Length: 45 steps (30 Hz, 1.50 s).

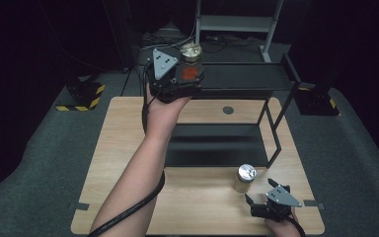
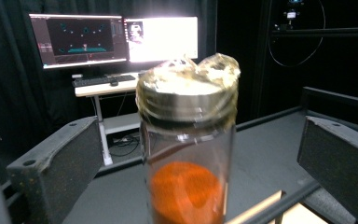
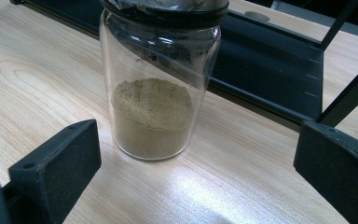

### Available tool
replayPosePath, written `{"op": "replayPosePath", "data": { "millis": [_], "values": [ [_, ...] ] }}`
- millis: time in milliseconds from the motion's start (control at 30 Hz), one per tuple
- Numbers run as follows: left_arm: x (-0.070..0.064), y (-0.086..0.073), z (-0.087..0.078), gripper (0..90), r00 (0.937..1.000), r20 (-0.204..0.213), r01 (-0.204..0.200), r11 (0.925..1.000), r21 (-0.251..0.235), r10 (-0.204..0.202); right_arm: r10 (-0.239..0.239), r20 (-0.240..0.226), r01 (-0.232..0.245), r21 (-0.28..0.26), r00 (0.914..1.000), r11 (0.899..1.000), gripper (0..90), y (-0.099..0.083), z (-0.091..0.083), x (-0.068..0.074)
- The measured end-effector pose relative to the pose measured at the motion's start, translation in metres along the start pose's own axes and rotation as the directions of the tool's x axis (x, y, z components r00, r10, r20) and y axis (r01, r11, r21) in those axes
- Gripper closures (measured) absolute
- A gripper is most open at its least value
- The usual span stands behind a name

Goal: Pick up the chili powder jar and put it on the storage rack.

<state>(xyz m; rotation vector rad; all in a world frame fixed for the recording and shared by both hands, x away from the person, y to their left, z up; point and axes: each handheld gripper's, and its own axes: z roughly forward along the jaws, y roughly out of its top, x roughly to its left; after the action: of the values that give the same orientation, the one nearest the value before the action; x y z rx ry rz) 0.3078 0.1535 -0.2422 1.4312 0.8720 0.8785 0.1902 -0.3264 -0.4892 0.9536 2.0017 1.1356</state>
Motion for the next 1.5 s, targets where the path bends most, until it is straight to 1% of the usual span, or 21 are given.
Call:
{"op": "replayPosePath", "data": {
  "millis": [67, 100, 133, 267, 433, 500, 533, 567, 600, 700, 833, 933, 967, 1300, 1500],
  "values": [
    [-0.001, -0.003, -0.006, 0.4, 1.0, 0.004, 0.0, 1.0, -0.002, 0.0, -0.002, 0.0, 0.002, 0.0, 1.0, 1.0, 0.0, 0.0, 0.0, 0.0],
    [-0.001, -0.003, -0.006, 0.4, 1.0, 0.004, 0.0, 1.0, -0.002, 0.0, -0.003, 0.0, 0.003, 0.0, 1.0, 1.0, 0.0, 0.0, 0.0, 0.0],
    [-0.001, -0.004, -0.012, 0.4, 1.0, 0.009, -0.003, 1.0, -0.004, 0.003, -0.003, 0.0, 0.003, 0.0, 1.0, 1.0, 0.0, 0.0, 0.0, 0.0],
    [-0.003, -0.008, -0.025, 0.4, 0.9996, 0.021, -0.019, 0.9997, -0.017, 0.019, -0.004, 0.0, 0.004, 0.002, 1.0, 1.0, 0.0, 0.0, 0.0, 0.0],
    [-0.007, -0.012, -0.04, 0.4, 0.9991, 0.031, -0.028, 0.9994, -0.021, 0.029, -0.004, 0.001, 0.004, 0.004, 1.0, 1.0, 0.0, 0.001, 0.0, 0.001],
    [-0.009, -0.012, -0.046, 0.4, 0.999, 0.033, -0.029, 0.9993, -0.022, 0.029, -0.007, 0.001, 0.007, 0.004, 1.0, 1.0, 0.0, 0.001, 0.0, 0.001],
    [-0.009, -0.013, -0.049, 0.4, 0.9991, 0.038, -0.02, 0.9995, -0.023, 0.021, -0.007, 0.001, 0.007, 0.005, 1.0, 1.0, 0.0, 0.001, 0.0, 0.001],
    [-0.011, -0.015, -0.053, 0.4, 0.9991, 0.038, -0.02, 0.9995, -0.026, 0.021, -0.008, 0.001, 0.008, 0.005, 1.0, 1.0, 0.0, 0.001, 0.0, 0.001],
    [-0.011, -0.015, -0.053, 0.4, 0.9991, 0.038, -0.02, 0.9995, -0.026, 0.021, -0.009, 0.001, 0.009, 0.006, 1.0, 1.0, 0.0, 0.001, 0.001, 0.001],
    [-0.016, -0.018, -0.063, 0.4, 0.9988, 0.032, -0.035, 0.9992, -0.021, 0.036, -0.01, 0.001, 0.01, 0.005, 1.0, 1.0, 0.0, 0.001, 0.0, 0.001],
    [-0.018, -0.022, -0.071, 0.4, 0.9985, 0.033, -0.044, 0.9989, -0.012, 0.045, -0.011, 0.002, 0.011, 0.006, 0.9999, 1.0, 0.0, 0.001, 0.0, 0.001],
    [-0.02, -0.027, -0.076, 0.4, 0.9977, 0.027, -0.062, 0.998, -0.01, 0.062, -0.011, 0.003, 0.011, 0.006, 0.9999, 1.0, 0.0, 0.001, 0.0, 0.001],
    [-0.02, -0.027, -0.076, 0.4, 0.9977, 0.027, -0.062, 0.998, -0.01, 0.062, -0.011, 0.003, 0.011, 0.006, 0.9999, 1.0, 0.0, 0.001, 0.0, 0.001],
    [-0.016, -0.052, -0.094, 0.4, 0.9978, 0.036, -0.056, 0.9984, 0.01, 0.055, -0.013, 0.004, 0.013, 0.007, 0.9999, 1.0, 0.0, 0.001, 0.001, 0.002],
    [-0.014, -0.071, -0.102, 0.4, 0.9975, 0.046, -0.056, 0.9978, 0.036, 0.054, -0.016, 0.005, 0.016, 0.008, 0.9999, 1.0, 0.0, 0.001, 0.001, 0.003]
  ]
}}
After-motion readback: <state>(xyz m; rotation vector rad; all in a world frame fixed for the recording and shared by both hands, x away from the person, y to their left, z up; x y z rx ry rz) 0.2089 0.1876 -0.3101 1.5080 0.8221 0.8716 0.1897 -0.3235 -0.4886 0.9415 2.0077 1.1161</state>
